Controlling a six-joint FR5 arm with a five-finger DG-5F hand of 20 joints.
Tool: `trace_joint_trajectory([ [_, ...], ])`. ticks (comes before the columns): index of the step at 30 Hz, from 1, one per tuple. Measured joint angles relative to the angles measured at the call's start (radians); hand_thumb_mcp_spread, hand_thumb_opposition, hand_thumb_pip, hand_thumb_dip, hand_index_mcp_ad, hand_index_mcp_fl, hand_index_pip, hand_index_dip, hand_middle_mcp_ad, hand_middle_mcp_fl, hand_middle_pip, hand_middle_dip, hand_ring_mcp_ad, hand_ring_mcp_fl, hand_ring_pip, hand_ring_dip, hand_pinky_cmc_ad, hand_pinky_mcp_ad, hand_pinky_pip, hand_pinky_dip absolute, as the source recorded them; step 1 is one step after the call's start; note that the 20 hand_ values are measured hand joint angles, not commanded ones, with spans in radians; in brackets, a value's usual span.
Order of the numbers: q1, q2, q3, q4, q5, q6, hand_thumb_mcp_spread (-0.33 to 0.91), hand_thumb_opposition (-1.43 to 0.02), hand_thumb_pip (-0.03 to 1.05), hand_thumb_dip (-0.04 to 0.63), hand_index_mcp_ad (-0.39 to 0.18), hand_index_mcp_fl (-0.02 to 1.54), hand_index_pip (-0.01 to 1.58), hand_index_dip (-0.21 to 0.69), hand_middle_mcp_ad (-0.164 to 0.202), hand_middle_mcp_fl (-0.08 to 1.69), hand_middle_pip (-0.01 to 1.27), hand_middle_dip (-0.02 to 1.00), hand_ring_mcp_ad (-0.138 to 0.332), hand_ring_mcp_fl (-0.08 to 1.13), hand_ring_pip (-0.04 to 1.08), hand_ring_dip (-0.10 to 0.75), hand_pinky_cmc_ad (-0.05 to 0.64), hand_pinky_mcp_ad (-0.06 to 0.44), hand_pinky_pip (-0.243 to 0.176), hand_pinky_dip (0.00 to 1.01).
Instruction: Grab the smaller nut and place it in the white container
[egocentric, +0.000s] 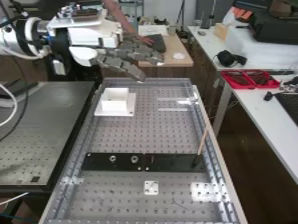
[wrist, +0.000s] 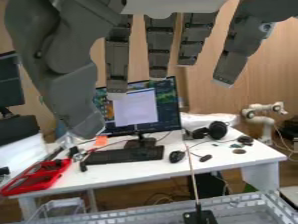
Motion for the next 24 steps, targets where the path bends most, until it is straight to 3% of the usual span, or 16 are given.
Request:
trace_joint_trajectory([
  [10,-0.034,-0.016,0.059,-0.053,0.002,-0.002,0.38,-0.82,0.70,0.269,-0.176,0.02,0.98,-0.030,0.061,0.15,0.12,0.24,0.101,0.01,0.12,0.126,0.356,0.278,-0.063,0.62],
  [24,-0.042,-0.026,0.075,-0.067,-0.013,-0.004,0.38,-0.82,0.68,0.269,-0.176,0.01,0.97,-0.030,0.061,0.17,0.12,0.24,0.103,0.01,0.12,0.126,0.356,0.278,-0.063,0.62],
])
